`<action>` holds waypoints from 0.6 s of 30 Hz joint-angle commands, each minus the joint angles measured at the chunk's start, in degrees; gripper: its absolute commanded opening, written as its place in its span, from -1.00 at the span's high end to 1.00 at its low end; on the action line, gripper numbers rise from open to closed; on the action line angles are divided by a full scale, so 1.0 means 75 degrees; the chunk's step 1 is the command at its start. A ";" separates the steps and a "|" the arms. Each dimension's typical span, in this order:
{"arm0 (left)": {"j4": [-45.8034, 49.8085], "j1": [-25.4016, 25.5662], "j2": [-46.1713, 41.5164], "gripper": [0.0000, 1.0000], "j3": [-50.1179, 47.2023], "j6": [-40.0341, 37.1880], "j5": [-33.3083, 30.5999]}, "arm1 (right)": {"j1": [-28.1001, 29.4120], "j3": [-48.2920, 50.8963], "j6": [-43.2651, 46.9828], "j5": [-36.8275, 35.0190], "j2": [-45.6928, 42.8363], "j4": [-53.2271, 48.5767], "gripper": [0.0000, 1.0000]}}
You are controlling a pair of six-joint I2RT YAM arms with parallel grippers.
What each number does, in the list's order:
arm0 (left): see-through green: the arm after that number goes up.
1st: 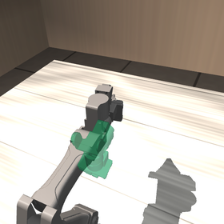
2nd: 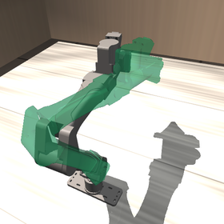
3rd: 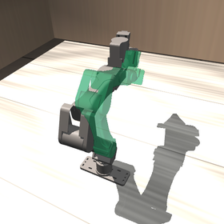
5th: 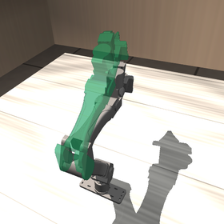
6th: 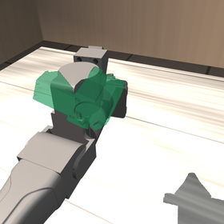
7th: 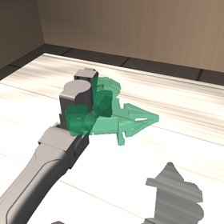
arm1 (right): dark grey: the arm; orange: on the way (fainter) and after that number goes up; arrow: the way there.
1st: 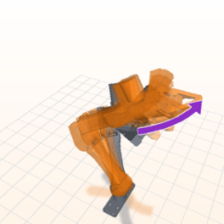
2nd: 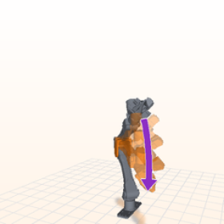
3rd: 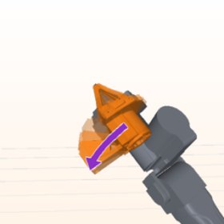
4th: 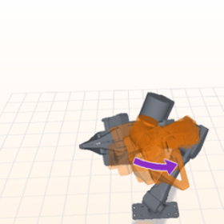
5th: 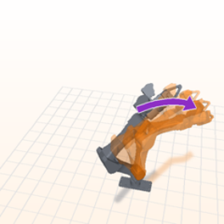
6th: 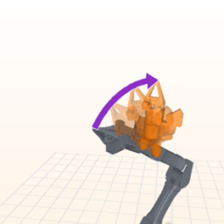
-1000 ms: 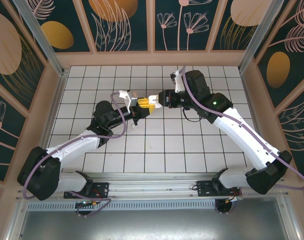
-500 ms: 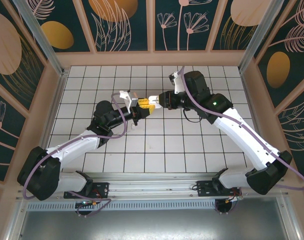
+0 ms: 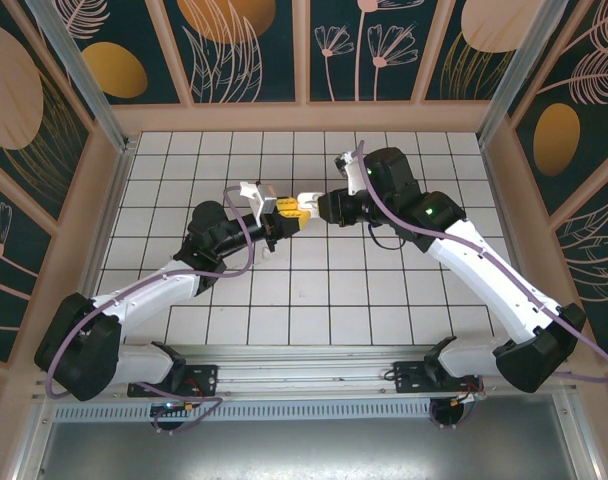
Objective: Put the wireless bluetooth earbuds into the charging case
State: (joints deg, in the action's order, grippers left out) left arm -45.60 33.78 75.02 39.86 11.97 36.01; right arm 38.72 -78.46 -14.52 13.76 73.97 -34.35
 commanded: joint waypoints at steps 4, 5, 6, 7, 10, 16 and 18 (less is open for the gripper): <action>-0.0165 0.0043 -0.0028 1.00 0.0202 -0.0144 0.0206 | 0.0000 -0.0293 -0.0450 -0.0416 -0.0230 0.0173 0.24; -0.0157 0.0042 -0.0020 1.00 0.0205 -0.0148 0.0209 | -0.0006 -0.0328 -0.0504 -0.0399 -0.0219 0.0192 0.23; -0.0162 0.0043 -0.0024 1.00 0.0205 -0.0143 0.0203 | -0.0002 -0.0354 -0.0533 -0.0366 -0.0210 0.0206 0.22; -0.0165 0.0040 -0.0009 1.00 0.0205 -0.0142 0.0205 | -0.0006 -0.0389 -0.0565 -0.0306 -0.0190 0.0213 0.22; -0.0159 0.0042 -0.0014 1.00 0.0190 -0.0154 0.0214 | 0.0005 -0.0462 -0.0647 -0.0152 -0.0094 0.0209 0.20; -0.0130 0.0034 -0.0020 1.00 0.0194 -0.0154 0.0226 | 0.0041 -0.0631 -0.0695 -0.0104 0.0181 0.0146 0.16; -0.0124 0.0043 -0.0047 1.00 0.0172 -0.0165 0.0226 | 0.0043 -0.0716 -0.0668 -0.0165 0.0287 0.0024 0.16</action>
State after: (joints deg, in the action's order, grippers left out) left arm -45.60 33.78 75.05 39.88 11.97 36.18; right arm 38.74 -81.54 -18.63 12.10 74.87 -33.91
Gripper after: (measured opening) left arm 0.175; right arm 0.419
